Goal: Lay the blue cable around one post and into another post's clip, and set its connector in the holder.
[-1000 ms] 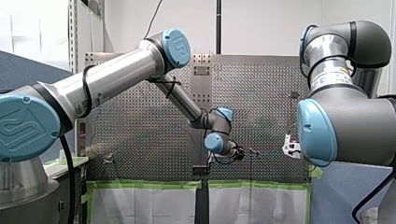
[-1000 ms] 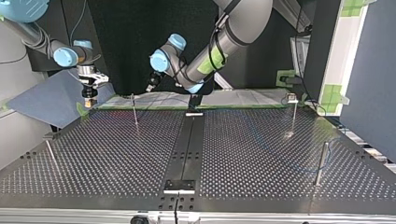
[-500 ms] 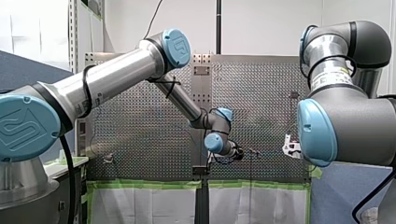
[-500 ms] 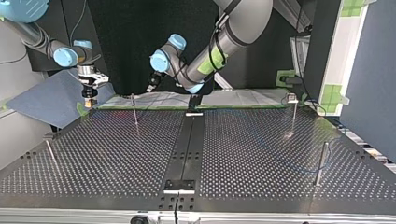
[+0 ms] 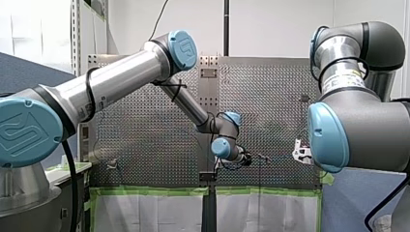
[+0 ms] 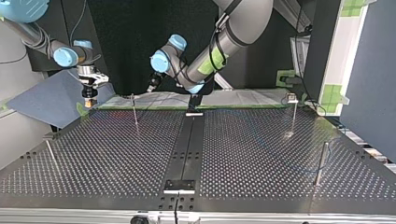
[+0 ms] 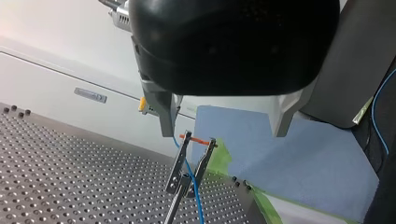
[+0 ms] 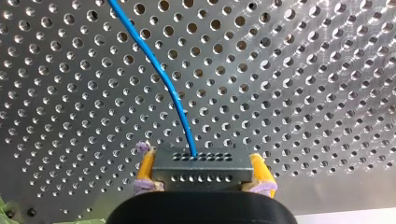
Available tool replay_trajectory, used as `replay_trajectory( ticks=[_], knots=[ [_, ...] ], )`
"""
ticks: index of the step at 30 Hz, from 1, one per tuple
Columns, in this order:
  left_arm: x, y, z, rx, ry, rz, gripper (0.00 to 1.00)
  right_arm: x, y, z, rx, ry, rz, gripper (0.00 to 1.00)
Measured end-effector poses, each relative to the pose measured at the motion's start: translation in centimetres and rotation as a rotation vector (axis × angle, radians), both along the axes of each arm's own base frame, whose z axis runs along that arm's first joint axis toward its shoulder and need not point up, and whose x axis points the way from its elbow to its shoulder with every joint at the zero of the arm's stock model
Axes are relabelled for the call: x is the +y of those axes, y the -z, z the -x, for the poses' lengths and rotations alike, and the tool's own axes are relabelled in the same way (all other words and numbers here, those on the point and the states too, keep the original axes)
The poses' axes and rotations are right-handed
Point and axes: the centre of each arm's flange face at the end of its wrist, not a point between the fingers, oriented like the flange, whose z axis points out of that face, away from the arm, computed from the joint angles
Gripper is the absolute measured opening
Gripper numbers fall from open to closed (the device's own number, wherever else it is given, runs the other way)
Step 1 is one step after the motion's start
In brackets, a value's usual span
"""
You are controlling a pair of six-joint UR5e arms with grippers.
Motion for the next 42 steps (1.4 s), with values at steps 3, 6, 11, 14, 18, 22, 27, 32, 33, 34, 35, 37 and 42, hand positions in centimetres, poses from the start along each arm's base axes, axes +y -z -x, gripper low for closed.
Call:
replay_trajectory(
  ticks=[3,6,11,14,18,22,27,32,33,34,35,37,42],
  knots=[
    [0.0,0.0,0.0,0.000,-0.001,0.000,1.00,0.0,0.0,0.0,0.000,0.000,-0.001,0.00],
    [0.0,0.0,0.0,0.000,-0.001,-0.001,1.00,0.0,0.0,0.0,0.000,0.000,-0.001,0.00],
    [0.1,0.0,0.1,-0.016,-0.015,-0.028,1.00,0.0,0.0,0.0,0.000,0.000,-0.003,0.00],
    [0.1,0.0,0.5,-0.024,-0.023,-0.062,1.00,0.0,0.0,0.0,0.000,0.000,-0.003,0.00],
    [0.2,0.0,1.4,-0.026,-0.022,-0.113,1.00,0.0,0.0,0.0,-0.001,0.000,-0.003,0.00],
    [0.9,-0.7,1.9,-0.030,-0.021,-0.158,1.00,0.0,0.0,0.0,-0.003,0.000,-0.004,0.00],
    [1.8,-2.3,2.0,-0.064,-0.027,-0.164,1.00,0.0,0.0,0.0,-0.007,0.000,-0.002,0.00],
    [2.5,-3.7,1.9,-0.086,-0.064,-0.137,1.00,0.0,0.0,0.0,-0.010,0.000,-0.005,0.00],
    [2.7,-4.0,1.9,-0.089,-0.073,-0.130,1.00,0.0,0.0,0.0,-0.010,0.000,-0.005,0.00],
    [2.8,-4.3,1.9,-0.092,-0.082,-0.122,1.00,0.0,0.0,0.0,-0.010,0.000,-0.006,0.00],
    [3.0,-4.6,1.9,-0.094,-0.094,-0.111,1.00,0.0,0.0,0.0,-0.011,0.000,-0.006,0.00],
    [3.4,-5.1,1.8,-0.097,-0.108,-0.093,1.00,0.0,0.0,0.0,-0.012,0.000,-0.007,0.00],
    [4.5,-6.7,1.5,-0.107,-0.149,-0.034,1.00,0.0,0.0,-0.2,-0.021,-0.002,-0.008,0.00]
  ],
)
